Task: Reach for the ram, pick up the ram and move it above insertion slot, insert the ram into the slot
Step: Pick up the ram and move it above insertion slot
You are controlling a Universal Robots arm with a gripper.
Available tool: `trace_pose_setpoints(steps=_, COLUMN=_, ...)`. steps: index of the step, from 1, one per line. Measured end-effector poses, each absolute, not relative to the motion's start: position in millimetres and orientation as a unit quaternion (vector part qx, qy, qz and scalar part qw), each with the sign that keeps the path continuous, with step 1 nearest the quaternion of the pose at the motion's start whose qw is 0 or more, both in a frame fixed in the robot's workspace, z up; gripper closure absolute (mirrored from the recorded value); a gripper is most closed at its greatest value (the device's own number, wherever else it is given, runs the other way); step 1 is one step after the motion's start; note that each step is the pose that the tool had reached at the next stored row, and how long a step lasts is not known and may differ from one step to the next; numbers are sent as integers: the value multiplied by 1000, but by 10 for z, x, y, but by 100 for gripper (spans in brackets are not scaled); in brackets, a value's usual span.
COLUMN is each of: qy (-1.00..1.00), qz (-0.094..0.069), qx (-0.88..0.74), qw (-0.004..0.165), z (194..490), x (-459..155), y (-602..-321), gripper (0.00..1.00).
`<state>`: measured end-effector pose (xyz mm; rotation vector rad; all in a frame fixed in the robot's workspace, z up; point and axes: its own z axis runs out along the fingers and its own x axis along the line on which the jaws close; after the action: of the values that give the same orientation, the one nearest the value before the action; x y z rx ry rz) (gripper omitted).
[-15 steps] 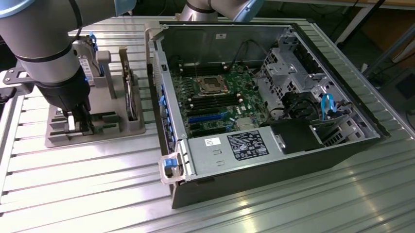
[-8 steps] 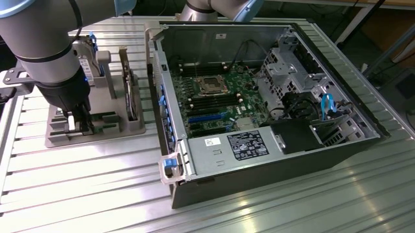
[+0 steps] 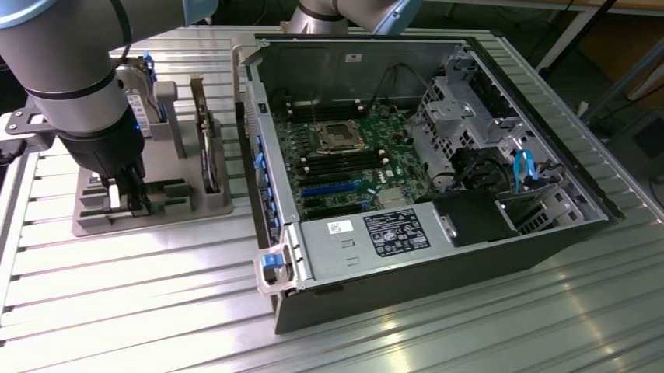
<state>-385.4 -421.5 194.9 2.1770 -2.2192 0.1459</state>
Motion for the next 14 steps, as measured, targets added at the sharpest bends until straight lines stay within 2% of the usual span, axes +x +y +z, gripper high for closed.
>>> trace_pose_setpoints(steps=14, qy=-713, qz=47, qx=699, qw=15, z=2031, x=-3854, y=-4214, gripper=86)
